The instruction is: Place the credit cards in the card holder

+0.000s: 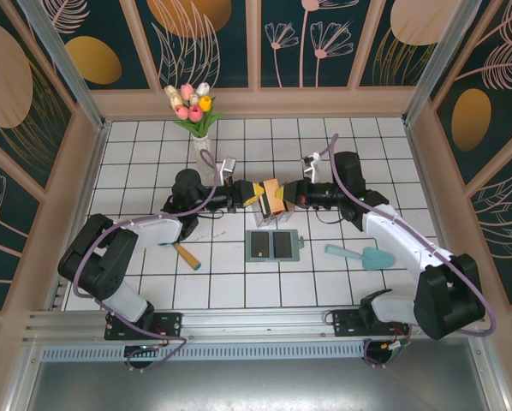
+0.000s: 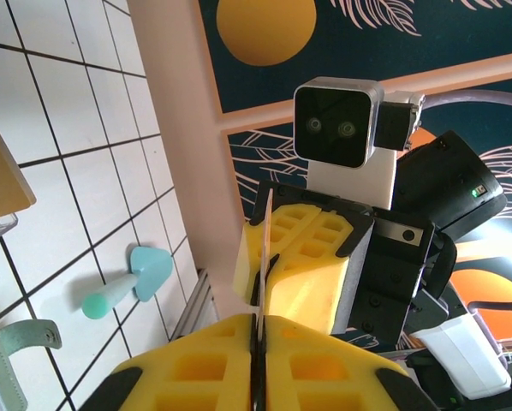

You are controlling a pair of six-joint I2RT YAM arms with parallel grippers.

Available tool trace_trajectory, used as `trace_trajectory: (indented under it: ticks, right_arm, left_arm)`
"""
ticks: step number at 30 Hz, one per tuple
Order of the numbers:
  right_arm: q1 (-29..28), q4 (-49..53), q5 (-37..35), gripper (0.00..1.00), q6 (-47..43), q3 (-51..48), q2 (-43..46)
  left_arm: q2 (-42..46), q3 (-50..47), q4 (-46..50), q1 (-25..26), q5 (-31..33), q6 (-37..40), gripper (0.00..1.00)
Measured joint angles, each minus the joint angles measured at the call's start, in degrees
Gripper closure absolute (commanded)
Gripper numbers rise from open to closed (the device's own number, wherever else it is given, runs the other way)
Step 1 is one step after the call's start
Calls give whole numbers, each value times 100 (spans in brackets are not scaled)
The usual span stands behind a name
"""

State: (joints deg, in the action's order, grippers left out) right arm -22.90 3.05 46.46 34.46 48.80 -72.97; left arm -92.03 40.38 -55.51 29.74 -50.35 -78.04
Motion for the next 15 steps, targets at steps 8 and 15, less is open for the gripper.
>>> trace_trajectory:
  ticks: [8, 15]
  right_arm:
    - [149, 317, -654, 99, 0, -271, 365]
    - [-787, 1196, -2645, 99, 164, -625, 935]
  left_arm:
    - [155, 2, 1209, -7, 354, 767, 57]
    - [472, 17, 3536, 98, 1580, 2020, 50]
